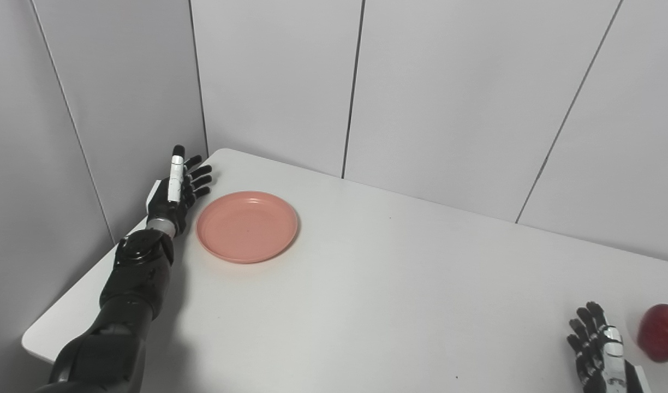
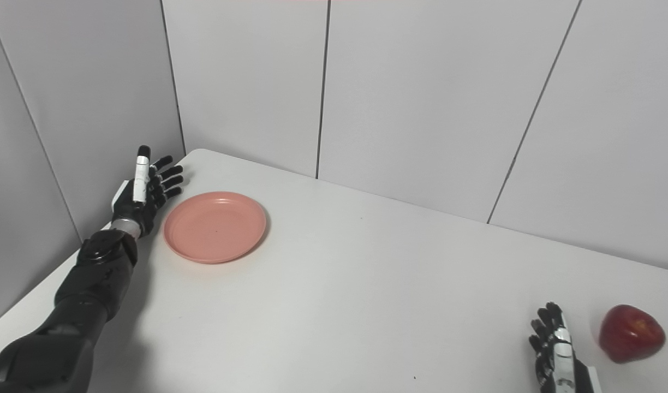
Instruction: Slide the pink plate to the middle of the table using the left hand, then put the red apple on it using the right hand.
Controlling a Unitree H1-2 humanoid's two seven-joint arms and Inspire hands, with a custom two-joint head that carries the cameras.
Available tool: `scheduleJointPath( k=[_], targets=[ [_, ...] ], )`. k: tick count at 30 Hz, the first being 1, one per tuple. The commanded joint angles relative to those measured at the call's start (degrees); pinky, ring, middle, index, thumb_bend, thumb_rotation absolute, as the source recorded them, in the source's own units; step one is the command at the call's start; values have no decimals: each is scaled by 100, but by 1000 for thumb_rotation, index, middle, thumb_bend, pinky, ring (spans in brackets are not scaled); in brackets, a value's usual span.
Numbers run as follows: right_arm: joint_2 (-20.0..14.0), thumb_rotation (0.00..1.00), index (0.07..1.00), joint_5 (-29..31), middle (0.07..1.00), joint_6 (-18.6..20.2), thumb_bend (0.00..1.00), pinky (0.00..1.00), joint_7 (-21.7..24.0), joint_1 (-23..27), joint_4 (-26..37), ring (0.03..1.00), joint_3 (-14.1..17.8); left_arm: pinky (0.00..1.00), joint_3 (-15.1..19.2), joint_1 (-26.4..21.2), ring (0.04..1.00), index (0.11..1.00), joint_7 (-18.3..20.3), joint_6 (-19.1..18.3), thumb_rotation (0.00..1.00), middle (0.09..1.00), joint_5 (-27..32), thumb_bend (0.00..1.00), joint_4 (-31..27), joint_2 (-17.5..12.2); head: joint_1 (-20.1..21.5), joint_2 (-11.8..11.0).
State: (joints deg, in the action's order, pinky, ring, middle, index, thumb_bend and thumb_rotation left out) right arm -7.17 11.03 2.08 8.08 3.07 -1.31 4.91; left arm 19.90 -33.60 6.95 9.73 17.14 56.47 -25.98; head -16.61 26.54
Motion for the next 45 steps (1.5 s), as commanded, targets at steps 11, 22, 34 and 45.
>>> scheduleJointPath(
  k=[11,22,34,45],
  targets=[
    [129,1000,967,73,967,-43,801,1000,33,-166,-80,971,-36,847,-22,-151,856,871,136,-36,1000,839,104,916,-371,53,20,52],
    [131,1000,966,81,966,3,799,1000,34,-180,-28,965,-30,827,-55,59,834,862,200,-448,993,827,196,905,-977,212,32,94],
    [129,1000,971,64,967,49,807,1000,20,-170,-1,965,-38,851,-102,306,841,853,193,-911,996,825,209,928,-1733,448,38,132],
    [127,1000,967,65,968,66,799,1000,33,-172,-2,966,-47,834,-203,448,838,855,81,-1189,1000,831,97,903,-2111,652,51,153]
  ],
)
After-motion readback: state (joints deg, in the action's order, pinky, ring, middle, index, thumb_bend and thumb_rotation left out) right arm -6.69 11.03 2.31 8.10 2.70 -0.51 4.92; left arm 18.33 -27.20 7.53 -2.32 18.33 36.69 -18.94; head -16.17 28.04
